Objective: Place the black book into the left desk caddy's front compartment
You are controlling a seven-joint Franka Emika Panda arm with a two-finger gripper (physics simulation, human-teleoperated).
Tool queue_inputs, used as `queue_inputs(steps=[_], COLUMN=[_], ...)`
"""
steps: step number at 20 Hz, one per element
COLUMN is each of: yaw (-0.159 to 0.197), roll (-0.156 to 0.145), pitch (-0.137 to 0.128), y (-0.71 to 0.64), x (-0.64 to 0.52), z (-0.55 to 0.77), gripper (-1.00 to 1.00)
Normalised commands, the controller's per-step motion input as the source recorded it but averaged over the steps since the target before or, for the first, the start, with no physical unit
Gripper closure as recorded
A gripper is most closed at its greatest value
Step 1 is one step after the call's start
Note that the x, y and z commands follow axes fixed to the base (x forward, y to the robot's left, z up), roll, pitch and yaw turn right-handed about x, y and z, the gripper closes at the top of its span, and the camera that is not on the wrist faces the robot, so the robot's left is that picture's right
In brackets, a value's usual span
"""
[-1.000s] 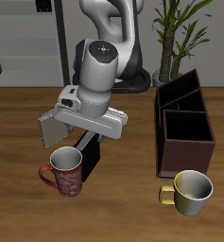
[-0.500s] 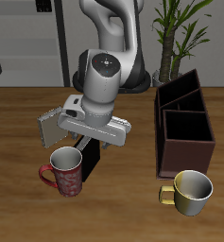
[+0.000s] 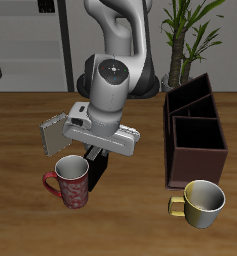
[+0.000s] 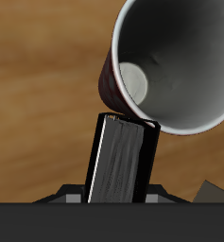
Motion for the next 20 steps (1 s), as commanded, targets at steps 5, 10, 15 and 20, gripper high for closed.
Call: queue_inputs(steps=[5,10,15,20], yaw=[0.009,0.048,0.03,0.041], roll=[0.016,0.029,0.014,-0.022], pitch=[-0.028,0.007,-0.021,-0.04], y=[0.15,0.33,0.24,0.26], x=[-0.08,-0.17,-0.25,-0.4], z=[0.24,0.17,0.25,0.39], gripper=[1.0,1.0,1.0,1.0])
